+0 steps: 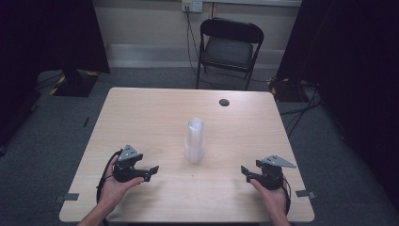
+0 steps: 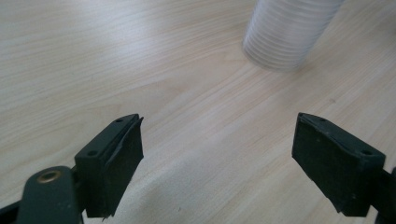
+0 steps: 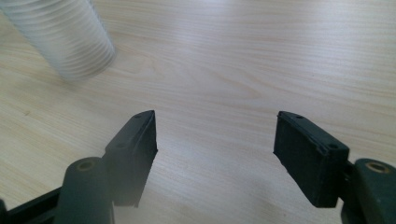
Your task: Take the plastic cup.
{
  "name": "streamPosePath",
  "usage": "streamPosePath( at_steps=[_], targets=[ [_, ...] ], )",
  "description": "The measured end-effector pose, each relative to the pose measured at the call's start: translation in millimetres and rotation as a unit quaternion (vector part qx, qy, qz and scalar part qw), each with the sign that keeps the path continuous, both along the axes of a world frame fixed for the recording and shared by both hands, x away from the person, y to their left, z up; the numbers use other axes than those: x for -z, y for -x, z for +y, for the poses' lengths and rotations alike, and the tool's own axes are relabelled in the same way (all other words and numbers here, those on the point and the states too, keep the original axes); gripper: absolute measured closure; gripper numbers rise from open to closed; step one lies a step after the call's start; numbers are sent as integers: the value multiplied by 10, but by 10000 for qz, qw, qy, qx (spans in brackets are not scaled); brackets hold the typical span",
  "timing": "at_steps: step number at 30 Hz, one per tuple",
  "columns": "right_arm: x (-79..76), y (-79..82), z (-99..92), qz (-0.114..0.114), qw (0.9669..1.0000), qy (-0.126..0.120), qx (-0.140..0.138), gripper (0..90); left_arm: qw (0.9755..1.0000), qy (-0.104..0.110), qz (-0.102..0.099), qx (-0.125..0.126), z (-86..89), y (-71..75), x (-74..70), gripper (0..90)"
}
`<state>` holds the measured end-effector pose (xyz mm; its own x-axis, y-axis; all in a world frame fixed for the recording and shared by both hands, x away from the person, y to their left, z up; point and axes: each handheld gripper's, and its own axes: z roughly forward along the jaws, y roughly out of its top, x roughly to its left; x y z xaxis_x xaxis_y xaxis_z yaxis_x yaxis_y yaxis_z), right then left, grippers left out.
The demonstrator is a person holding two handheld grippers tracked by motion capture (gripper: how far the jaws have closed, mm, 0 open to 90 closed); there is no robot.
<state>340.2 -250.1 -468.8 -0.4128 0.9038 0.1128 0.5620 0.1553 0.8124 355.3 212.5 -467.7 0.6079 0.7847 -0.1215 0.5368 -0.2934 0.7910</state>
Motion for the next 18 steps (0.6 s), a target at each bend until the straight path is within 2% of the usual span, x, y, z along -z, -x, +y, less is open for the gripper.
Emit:
streamPosePath(
  at_steps=[3, 5, 6, 7, 9, 11, 12, 14, 18],
  targets=[
    [-1, -6, -2, -22, 10000, -31, -79, 318, 10000, -40, -45, -5, -39, -20, -4, 183],
    [-14, -12, -15, -26, 9999, -116, -102, 325, 9999, 73, -114, 23, -59, -43, -23, 243],
    [-23, -8, -16, -38, 9998, -136, -114, 327, 9998, 191, -103, 36, -73, -50, -31, 242],
    [-29, -1, -15, -68, 9998, -132, -107, 329, 9997, 198, -120, 63, -87, -56, -47, 242],
    [-20, 7, -11, -70, 9997, -134, -165, 331, 9993, 198, -306, 110, -110, -54, -69, 244],
    [-2, 14, -4, -19, 9998, -114, -190, 331, 9989, 287, -305, 210, -135, -43, -85, 259],
    [5, 15, -6, 15, 9997, -146, -187, 331, 9986, 297, -295, 310, -153, -34, -93, 281],
    [6, 25, -13, 14, 9997, -171, -178, 331, 9984, 160, -322, 433, -192, -11, -122, 291],
    [-37, 51, -17, -90, 9996, -187, -180, 318, 9976, 233, -394, 511, -250, 14, -219, 314]
  ],
)
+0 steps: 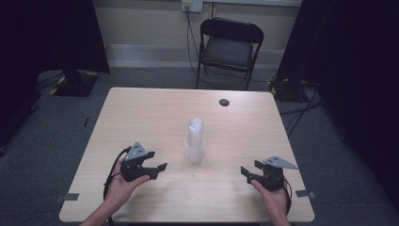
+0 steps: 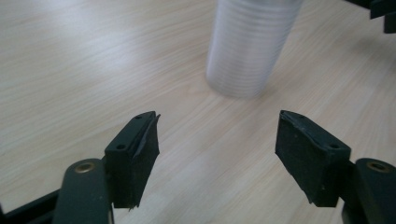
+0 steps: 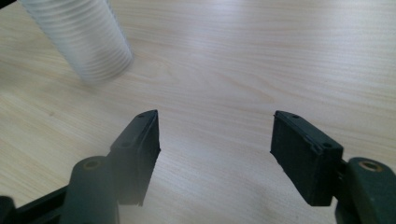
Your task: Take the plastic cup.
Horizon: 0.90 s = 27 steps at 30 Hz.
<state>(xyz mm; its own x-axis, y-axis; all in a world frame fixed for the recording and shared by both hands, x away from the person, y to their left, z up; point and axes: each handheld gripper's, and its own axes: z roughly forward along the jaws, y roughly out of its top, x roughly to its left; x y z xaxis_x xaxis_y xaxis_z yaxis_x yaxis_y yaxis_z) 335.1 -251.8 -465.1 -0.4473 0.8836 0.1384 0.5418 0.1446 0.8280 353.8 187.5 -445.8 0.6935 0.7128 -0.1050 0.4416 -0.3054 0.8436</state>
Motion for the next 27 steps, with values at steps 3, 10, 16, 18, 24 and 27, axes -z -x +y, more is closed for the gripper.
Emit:
streamPosePath(
  at_steps=[3, 10, 16, 18, 24, 27],
  targets=[
    [-14, 7, 4, -46, 10000, -4, -4, 318, 9998, 168, -36, 46, -30, -19, -71, 338],
    [0, -20, 43, -5, 9999, 22, -114, 318, 9998, 21, -24, 179, -122, -73, -200, 363],
    [-8, -9, 68, -27, 9999, 49, -124, 317, 9993, 64, -294, 231, -252, -88, -327, 356],
    [-11, -4, 67, -36, 9999, 64, -117, 317, 9991, 95, -287, 304, -297, -126, -371, 331],
    [-4, -13, 70, -14, 9999, 56, -137, 317, 9979, 385, -276, 442, -371, -231, -490, 332],
    [3, -12, 75, -29, 9999, 72, -127, 317, 9974, 551, -322, 341, -377, -274, -536, 316]
  ],
)
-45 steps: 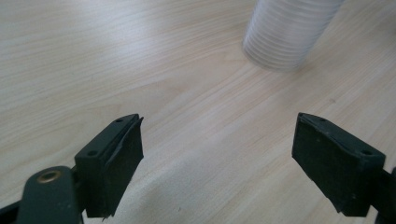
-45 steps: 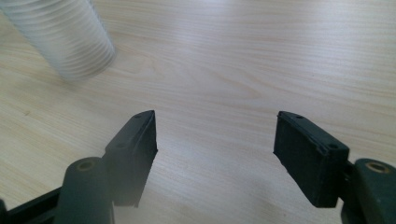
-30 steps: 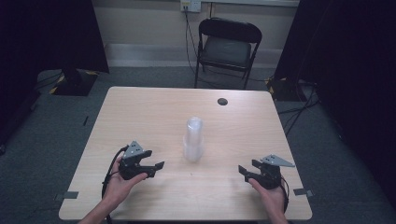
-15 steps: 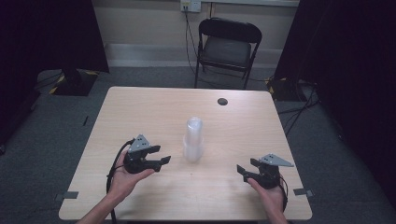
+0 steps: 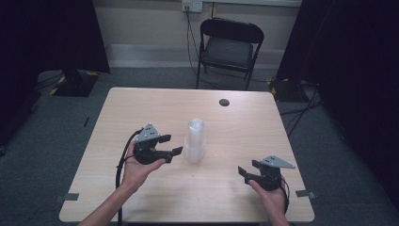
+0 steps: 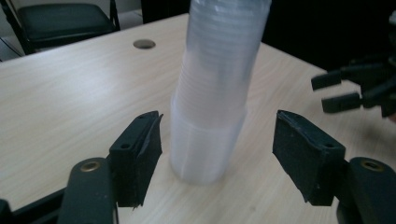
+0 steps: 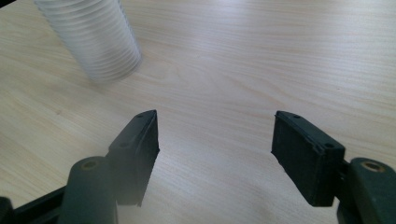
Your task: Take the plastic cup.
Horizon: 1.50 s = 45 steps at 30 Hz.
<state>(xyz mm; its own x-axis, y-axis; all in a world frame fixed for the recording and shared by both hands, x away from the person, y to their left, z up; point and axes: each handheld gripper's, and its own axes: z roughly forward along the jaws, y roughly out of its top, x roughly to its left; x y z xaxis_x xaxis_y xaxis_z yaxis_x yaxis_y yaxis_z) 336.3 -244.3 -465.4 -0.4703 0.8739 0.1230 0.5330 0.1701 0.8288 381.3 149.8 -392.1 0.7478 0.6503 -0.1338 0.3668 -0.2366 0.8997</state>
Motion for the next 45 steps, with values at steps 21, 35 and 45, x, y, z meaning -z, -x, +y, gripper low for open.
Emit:
streamPosePath(
  at_steps=[21, 35, 45],
  targets=[
    [5, 15, 37, 8, 9999, 19, -110, 317, 9990, 207, -364, 167, -415, -295, -218, 168],
    [20, 0, 55, 29, 9999, 23, -131, 316, 9993, 150, -321, 123, -597, -500, -52, 196],
    [32, -9, 60, 49, 9999, 16, -142, 315, 9994, -75, -274, 172, -742, -550, 53, 215]
  ],
)
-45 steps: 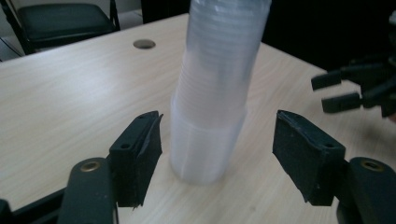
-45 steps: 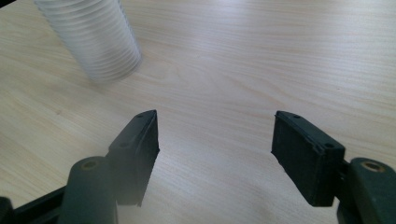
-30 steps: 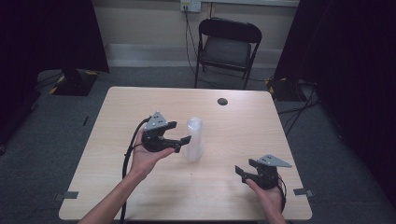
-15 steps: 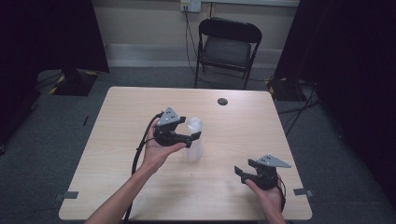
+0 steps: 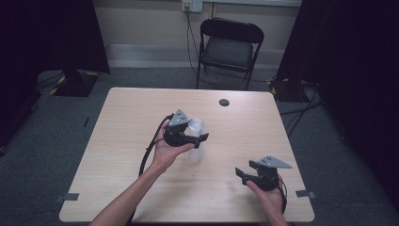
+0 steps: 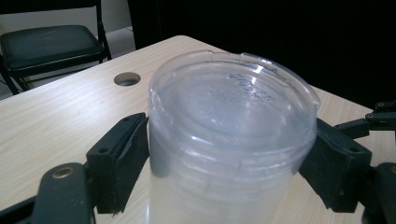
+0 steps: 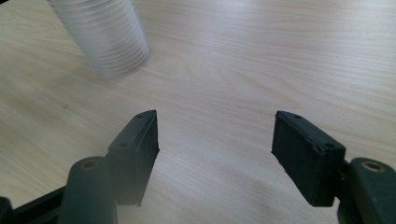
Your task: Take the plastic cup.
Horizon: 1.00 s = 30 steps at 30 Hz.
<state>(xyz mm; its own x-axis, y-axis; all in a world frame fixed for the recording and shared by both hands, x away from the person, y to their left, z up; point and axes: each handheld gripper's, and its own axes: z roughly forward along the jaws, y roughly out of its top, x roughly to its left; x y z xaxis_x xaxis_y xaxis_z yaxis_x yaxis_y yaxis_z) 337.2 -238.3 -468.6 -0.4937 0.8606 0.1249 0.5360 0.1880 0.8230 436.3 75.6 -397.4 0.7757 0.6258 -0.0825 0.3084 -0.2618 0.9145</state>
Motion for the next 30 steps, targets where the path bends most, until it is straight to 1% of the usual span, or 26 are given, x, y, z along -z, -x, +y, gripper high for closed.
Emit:
streamPosePath(
  at_steps=[2, 3, 5, 8, 11, 13, 17, 18, 25, 30],
  targets=[
    [3, -1, -4, 13, 10000, -9, -2, 314, 10000, -14, 32, 5, 3, -14, 13, 220],
    [5, -3, -5, 13, 10000, -4, -5, 314, 10000, 36, 73, -21, 3, -20, 28, 221],
    [5, -4, -9, 15, 10000, -28, -11, 315, 10000, -31, 81, -30, 6, -30, 49, 226],
    [3, 0, -15, 15, 10000, -44, 1, 315, 9999, -62, 114, -5, -3, -37, 74, 249],
    [2, -3, -20, 3, 10000, -54, 11, 314, 9999, -93, 116, 3, -22, -38, 93, 259],
    [0, -2, -24, 6, 10000, -67, 19, 314, 9998, -200, 67, 1, -31, -32, 102, 262],
    [0, 0, -39, 12, 10000, -82, 48, 314, 9996, -264, 32, 1, -30, -26, 103, 327],
    [1, -2, -42, 7, 9999, -97, 55, 314, 9996, -278, 18, 11, -30, -26, 100, 327],
    [-1, -2, -46, -5, 9999, -111, 92, 315, 9998, -211, 6, 10, -18, -19, 69, 328],
    [-2, -2, -49, 1, 9999, -111, 91, 315, 9998, -169, -45, 29, -27, -1, 34, 328]
  ],
)
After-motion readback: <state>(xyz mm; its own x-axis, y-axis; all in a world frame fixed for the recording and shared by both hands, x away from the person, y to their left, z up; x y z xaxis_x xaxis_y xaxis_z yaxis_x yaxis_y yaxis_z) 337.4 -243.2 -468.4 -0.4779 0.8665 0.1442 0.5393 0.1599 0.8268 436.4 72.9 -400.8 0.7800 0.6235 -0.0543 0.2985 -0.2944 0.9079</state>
